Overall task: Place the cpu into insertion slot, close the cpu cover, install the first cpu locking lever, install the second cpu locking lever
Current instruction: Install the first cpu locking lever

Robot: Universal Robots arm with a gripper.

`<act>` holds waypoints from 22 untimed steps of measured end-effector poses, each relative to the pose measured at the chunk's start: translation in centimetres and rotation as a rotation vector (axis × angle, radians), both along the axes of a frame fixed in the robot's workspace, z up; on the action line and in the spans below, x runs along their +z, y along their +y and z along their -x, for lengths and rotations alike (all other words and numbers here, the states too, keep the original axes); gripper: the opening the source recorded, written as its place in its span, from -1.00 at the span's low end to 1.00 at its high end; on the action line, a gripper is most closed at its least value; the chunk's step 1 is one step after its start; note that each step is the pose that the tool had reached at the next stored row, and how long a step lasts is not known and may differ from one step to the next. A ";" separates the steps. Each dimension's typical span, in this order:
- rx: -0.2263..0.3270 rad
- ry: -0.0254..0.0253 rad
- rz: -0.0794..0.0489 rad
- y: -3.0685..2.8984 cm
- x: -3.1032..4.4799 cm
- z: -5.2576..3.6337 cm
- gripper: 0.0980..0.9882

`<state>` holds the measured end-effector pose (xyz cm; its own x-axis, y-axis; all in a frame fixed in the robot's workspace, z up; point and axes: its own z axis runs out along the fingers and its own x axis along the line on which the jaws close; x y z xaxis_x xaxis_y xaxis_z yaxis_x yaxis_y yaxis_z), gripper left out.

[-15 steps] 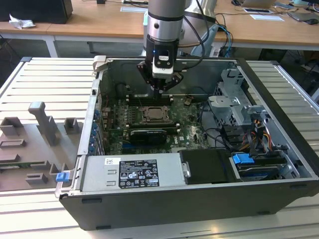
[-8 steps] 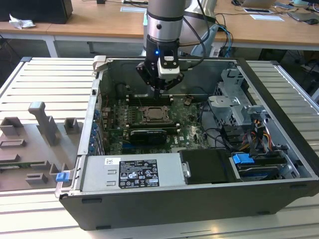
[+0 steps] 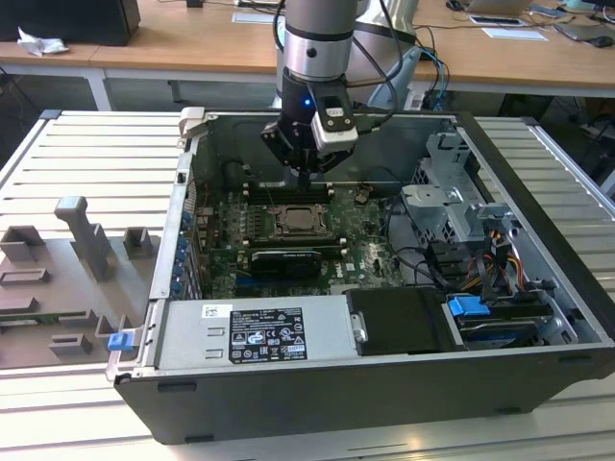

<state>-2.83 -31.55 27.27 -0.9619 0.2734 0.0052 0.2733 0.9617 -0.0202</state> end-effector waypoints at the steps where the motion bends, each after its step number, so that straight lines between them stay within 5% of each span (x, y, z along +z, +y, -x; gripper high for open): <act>1: 0.015 0.0000 0.000 0.00 0.00 0.00 -0.98; 9: 0.160 -0.0005 -0.008 -0.01 0.00 0.00 -0.98; 10: 0.169 -0.0013 -0.017 0.00 0.00 0.00 -0.98; 11: 0.178 -0.0038 -0.049 0.00 0.00 -0.01 -0.98; 13: 0.188 -0.0051 -0.067 0.00 -0.02 0.00 -0.98; 17: 0.251 -0.0031 -0.068 0.00 -0.04 0.01 -0.98; 22: 0.266 -0.0047 -0.068 0.00 -0.06 0.17 -0.98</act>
<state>-2.99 -31.55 27.21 -0.9999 0.0103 0.0102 0.0108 0.9988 0.0474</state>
